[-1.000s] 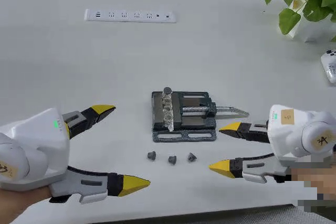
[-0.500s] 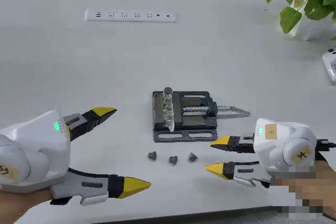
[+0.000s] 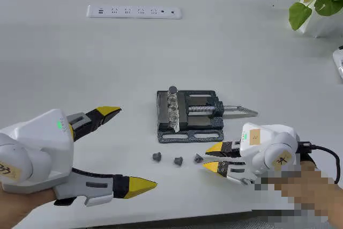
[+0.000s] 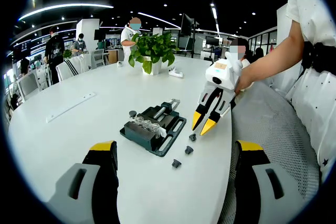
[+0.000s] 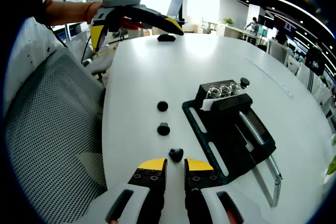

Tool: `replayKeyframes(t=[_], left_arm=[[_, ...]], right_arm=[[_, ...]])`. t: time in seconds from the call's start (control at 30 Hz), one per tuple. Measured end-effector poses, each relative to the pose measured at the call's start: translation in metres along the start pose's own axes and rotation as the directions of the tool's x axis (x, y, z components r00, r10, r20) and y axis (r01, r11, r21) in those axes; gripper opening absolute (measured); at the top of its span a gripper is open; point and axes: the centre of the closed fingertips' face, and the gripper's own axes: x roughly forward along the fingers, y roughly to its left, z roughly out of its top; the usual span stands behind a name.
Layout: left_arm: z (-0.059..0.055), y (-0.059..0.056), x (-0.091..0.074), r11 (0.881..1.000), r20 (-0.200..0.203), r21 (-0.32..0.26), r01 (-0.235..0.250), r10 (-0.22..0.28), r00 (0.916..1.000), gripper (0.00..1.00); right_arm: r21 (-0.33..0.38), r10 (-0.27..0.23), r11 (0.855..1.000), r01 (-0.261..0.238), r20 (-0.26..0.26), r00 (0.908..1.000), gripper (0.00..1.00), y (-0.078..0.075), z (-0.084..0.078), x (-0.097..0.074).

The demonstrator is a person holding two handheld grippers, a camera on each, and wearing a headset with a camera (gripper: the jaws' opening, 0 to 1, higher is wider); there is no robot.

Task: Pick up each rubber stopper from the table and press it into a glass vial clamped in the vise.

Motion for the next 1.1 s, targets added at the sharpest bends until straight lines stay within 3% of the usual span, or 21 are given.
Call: replayKeyframes(t=[0.57,1.1], left_arm=[[-0.0001,0.0001,0.0035,1.0,0.003,-0.005,0.006,-0.006,1.0,0.91],[0.0021,-0.0018,0.0067,1.0,0.01,-0.007,0.011,-0.011,0.9999,0.91]], right_arm=[[-0.008,0.001,1.0,-0.001,-0.012,0.9999,0.0,-0.0009,0.0026,0.0073],[-0.003,-0.018,1.0,0.018,-0.01,0.9998,0.0,-0.0022,0.003,0.007]])
